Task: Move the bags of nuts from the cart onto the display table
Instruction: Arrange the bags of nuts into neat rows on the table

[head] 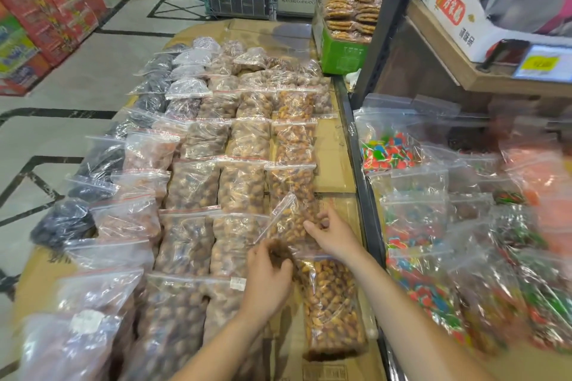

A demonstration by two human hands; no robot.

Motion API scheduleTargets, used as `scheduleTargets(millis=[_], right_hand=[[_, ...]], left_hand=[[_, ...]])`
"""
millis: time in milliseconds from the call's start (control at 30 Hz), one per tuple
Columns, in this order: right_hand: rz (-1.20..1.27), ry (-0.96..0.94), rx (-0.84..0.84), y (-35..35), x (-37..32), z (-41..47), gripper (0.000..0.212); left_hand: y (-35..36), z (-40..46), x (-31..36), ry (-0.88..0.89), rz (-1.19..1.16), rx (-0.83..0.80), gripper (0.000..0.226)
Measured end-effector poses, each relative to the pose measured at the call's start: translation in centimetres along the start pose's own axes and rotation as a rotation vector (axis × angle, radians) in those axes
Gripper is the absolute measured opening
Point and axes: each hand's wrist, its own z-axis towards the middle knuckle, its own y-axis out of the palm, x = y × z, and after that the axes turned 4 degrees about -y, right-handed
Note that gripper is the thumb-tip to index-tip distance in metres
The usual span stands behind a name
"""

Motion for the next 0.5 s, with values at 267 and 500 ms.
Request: scheduleTargets(millis=[267,500], right_hand=[[0.013,0.002,0.054,0.5,0.6,-2.3,0.041],[0.05,0.052,0.081,0.9,2.2,-4.8,0.04]], left_hand=[[2.7,0.9,0.7,-0.27,-0.173,-0.026,0.073],[3.5,0.8,-1.0,-0.276,-0.244,-0.055,0.078]])
